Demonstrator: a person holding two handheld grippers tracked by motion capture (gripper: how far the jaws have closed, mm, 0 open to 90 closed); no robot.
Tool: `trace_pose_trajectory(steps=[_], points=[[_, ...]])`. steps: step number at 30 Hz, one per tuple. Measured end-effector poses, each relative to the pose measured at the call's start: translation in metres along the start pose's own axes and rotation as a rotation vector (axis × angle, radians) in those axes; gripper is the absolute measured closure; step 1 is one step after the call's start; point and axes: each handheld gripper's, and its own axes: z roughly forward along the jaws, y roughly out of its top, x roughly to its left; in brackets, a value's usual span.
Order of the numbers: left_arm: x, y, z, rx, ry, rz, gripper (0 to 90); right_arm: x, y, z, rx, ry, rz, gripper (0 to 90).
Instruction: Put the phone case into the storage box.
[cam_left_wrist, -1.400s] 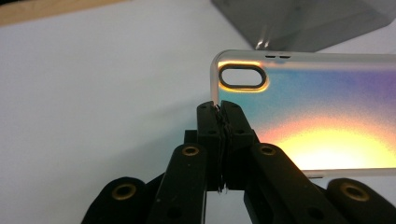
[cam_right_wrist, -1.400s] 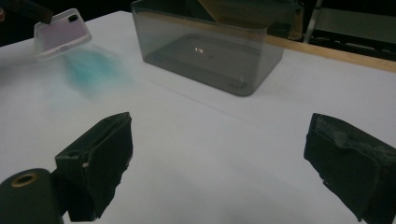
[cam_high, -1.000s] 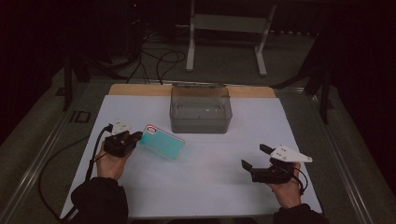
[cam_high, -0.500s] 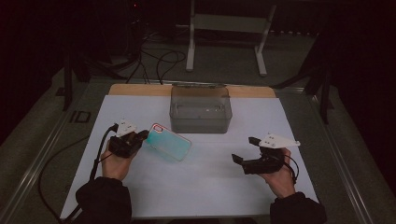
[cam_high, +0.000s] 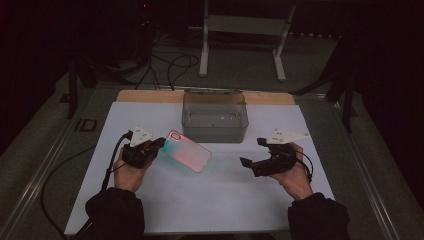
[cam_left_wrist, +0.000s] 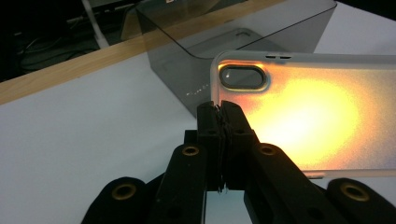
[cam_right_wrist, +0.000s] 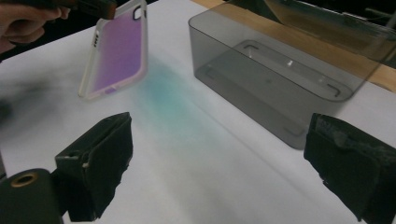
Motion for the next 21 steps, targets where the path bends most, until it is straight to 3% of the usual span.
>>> trace_pose_trajectory(steps=[9,21], points=[[-0.005,0.002,0.001,-0.022,-0.018,0.019,89.2,0.002,0.023,0.008,0.022,0.055,-0.030,8.1],[-0.014,0.009,-0.001,-0.059,-0.038,0.049,89.2,0.001,0.042,0.024,0.079,0.124,-0.029,8.0]])
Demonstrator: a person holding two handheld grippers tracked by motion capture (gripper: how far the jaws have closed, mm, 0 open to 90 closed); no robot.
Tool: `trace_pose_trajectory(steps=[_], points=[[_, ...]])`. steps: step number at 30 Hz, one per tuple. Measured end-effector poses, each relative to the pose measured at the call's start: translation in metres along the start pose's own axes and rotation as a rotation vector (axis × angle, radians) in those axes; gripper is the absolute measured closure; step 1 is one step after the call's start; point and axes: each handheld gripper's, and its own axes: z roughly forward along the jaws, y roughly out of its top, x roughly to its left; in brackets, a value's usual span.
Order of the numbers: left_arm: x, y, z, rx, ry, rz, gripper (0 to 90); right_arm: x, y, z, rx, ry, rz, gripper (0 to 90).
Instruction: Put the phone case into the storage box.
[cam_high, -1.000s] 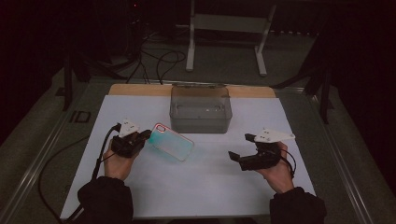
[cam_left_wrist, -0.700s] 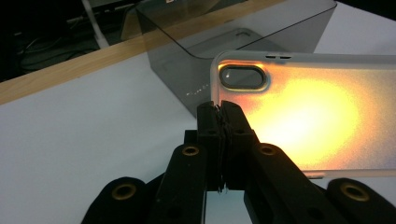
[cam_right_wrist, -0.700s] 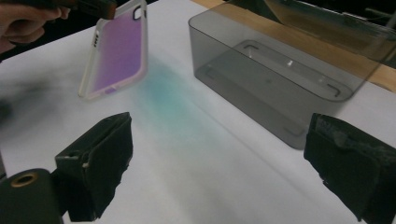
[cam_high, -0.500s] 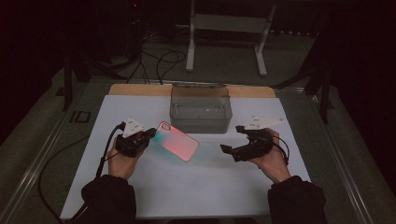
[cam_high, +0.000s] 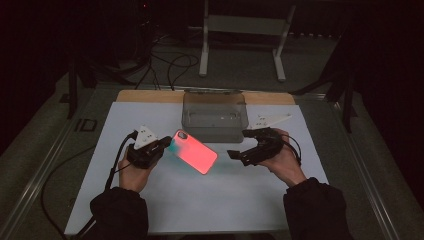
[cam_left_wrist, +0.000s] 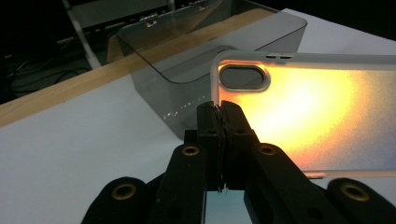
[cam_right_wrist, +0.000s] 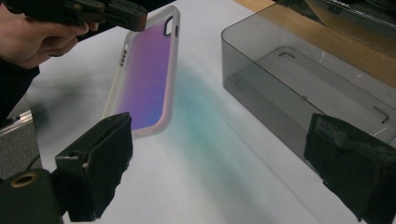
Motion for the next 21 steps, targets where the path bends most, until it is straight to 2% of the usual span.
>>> trace_pose_trajectory(steps=[9,15,21], points=[[-0.013,0.010,0.003,-0.011,-0.025,0.041,89.1,0.001,0.009,0.014,0.050,0.047,0.002,8.1],[-0.022,0.016,0.006,-0.020,-0.044,0.067,89.1,0.006,0.013,0.022,0.082,0.080,-0.014,9.0],[-0.029,0.020,0.005,-0.031,-0.059,0.092,89.2,0.007,0.015,0.031,0.121,0.106,0.006,13.1]])
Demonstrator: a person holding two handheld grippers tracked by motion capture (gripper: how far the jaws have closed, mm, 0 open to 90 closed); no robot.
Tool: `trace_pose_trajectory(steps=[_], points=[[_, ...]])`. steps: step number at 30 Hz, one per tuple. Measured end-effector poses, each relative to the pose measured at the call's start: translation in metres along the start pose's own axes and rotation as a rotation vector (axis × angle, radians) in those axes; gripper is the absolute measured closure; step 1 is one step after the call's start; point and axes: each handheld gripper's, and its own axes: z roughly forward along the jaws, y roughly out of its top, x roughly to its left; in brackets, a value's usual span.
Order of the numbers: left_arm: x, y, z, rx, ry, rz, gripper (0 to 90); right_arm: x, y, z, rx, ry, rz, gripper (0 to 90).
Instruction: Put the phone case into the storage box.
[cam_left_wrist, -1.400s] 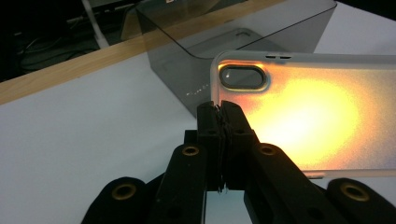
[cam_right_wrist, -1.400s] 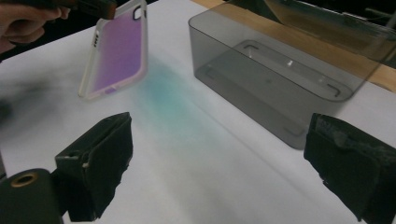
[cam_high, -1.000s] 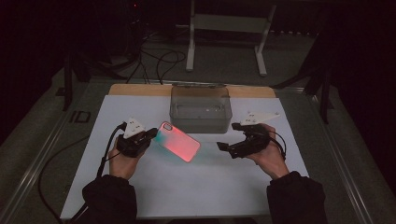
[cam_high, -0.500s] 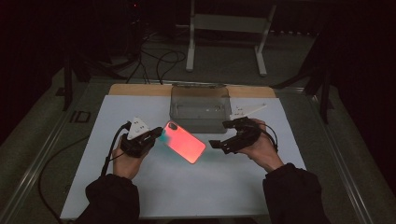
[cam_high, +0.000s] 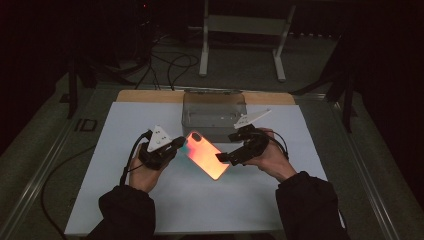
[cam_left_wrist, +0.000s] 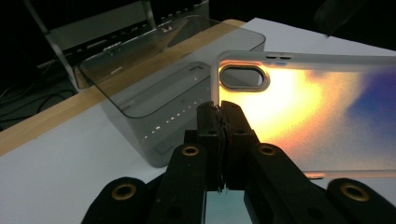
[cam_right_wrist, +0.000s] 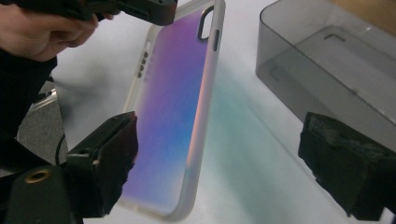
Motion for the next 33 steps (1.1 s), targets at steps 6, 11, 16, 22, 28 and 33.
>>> trace_pose_trajectory(steps=[6,11,16,22,28,33], points=[[-0.005,0.005,0.000,-0.012,-0.011,0.017,89.1,-0.001,0.003,0.007,0.036,0.046,0.018,20.4],[-0.007,0.006,0.001,-0.016,-0.018,0.026,89.1,0.004,0.007,0.016,0.098,0.114,0.015,41.7],[-0.009,0.006,0.002,-0.015,-0.014,0.034,89.1,0.004,0.012,0.019,0.123,0.173,0.043,58.6],[-0.007,0.004,0.000,-0.020,-0.008,0.036,89.0,0.001,0.016,0.019,0.124,0.225,0.100,68.6],[-0.008,0.002,0.004,-0.014,-0.007,0.037,89.0,0.001,0.018,0.019,0.135,0.249,0.133,74.2],[-0.010,0.001,0.007,-0.009,-0.004,0.050,89.1,0.001,0.017,0.020,0.166,0.255,0.169,74.2]])
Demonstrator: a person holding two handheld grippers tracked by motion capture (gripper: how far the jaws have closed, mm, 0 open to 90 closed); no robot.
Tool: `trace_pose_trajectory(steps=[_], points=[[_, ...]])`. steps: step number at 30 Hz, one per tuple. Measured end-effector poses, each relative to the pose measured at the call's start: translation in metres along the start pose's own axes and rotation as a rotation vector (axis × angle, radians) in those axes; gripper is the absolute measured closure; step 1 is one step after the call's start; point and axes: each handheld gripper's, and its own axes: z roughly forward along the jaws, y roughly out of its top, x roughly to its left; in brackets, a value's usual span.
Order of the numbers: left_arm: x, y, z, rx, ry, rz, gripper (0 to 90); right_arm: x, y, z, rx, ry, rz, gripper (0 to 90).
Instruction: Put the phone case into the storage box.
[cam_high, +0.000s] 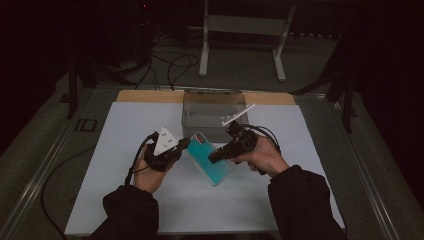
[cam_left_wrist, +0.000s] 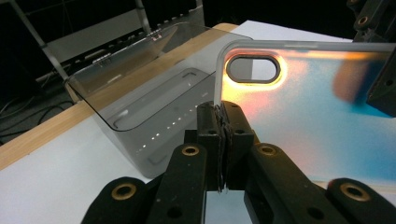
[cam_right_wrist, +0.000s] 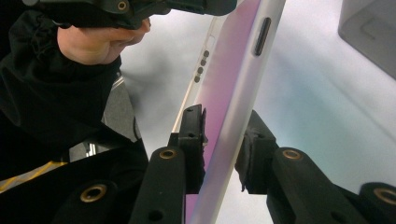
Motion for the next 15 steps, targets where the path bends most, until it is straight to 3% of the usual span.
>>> trace_pose_trajectory(steps=[6,9,15], points=[[-0.0025,-0.0007,0.0025,0.001,-0.005,0.001,89.3,0.0006,-0.0001,-0.0023,0.028,-0.006,0.079,75.6],[-0.0037,-0.0006,0.0036,0.004,-0.005,0.007,89.3,0.0007,0.0005,-0.0029,0.051,0.011,0.161,75.9],[-0.0047,-0.0006,0.0046,-0.001,-0.007,0.004,89.3,0.0018,0.0004,-0.0042,0.060,0.021,0.170,75.2]])
